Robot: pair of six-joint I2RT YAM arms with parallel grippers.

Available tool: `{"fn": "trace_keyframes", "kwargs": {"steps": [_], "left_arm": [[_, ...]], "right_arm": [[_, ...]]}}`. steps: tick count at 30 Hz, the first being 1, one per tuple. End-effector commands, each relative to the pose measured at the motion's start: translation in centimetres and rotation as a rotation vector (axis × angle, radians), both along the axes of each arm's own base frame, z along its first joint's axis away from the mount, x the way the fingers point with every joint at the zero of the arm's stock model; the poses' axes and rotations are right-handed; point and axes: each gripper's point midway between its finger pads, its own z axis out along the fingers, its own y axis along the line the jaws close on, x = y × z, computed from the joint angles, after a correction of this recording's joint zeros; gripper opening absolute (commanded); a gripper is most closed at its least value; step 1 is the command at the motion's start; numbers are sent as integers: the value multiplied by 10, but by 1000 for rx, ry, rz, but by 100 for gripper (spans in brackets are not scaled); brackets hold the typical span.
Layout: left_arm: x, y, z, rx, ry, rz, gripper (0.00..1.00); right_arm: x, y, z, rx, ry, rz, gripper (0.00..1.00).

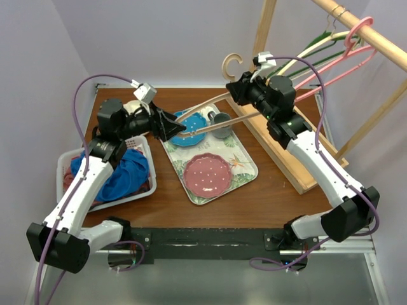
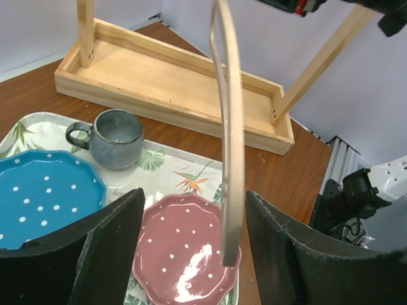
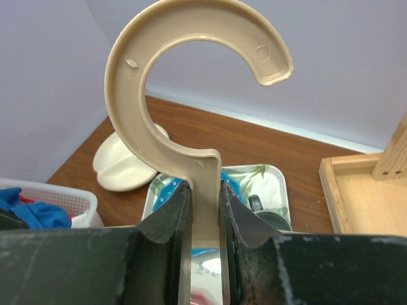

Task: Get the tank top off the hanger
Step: Place the hanger at the clothesline.

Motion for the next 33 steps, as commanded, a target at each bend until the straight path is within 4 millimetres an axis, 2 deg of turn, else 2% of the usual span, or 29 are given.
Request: {"fn": "trace_keyframes", "kwargs": {"steps": [1,4,8,9,10,13,16,17,18,19,22,23,24,25,27,28,29,30,31,33], "left_arm": [[10,0,27,10,-111,25,68],[11,-2,34,-3,-123,16,60],[17,4,40,-13,-151,82,53],[17,4,36,-16,-138,82,52],[17,2,46,-41,-180,74,50],[6,-6,49,-102,-166,3,48],[3,-7,50,-123,-173,-9,35],[3,-7,49,-123,-172,-6,17],[4,-6,49,-124,-170,3,5],[7,-5,50,-132,-164,26,0],[9,-5,59,-164,-183,34,0],[10,-5,63,-172,-193,39,0],[11,-4,69,-186,-217,43,0],[15,-4,72,-196,-219,57,0],[19,-3,81,-205,-244,67,0],[24,-5,80,-202,-241,69,0],[27,-5,81,-200,-246,70,0],[28,-6,89,-202,-260,66,0],[34,-8,86,-192,-259,64,0],[37,-11,90,-189,-277,57,0]], "right_arm": [[-1,-1,58,63,-148,-12,0],[2,-3,64,91,-149,-31,0],[3,-5,76,124,-167,-46,0],[4,-5,77,127,-169,-46,0],[4,-4,78,127,-169,-43,0],[5,-2,79,141,-159,-36,0],[5,-1,82,152,-160,-36,0],[5,-1,82,155,-158,-38,0],[5,-1,82,158,-158,-36,0],[6,0,83,159,-160,-34,0],[5,5,81,164,-154,-8,0],[2,5,87,169,-158,3,8],[-1,7,85,159,-144,16,19],[-8,8,90,157,-148,41,40],[-19,10,85,144,-126,78,55],[-31,10,90,149,-136,114,61],[-42,16,78,133,-120,173,75],[-48,17,75,128,-119,193,97],[-61,13,81,131,-136,207,99],[-74,16,69,113,-124,259,99]]}}
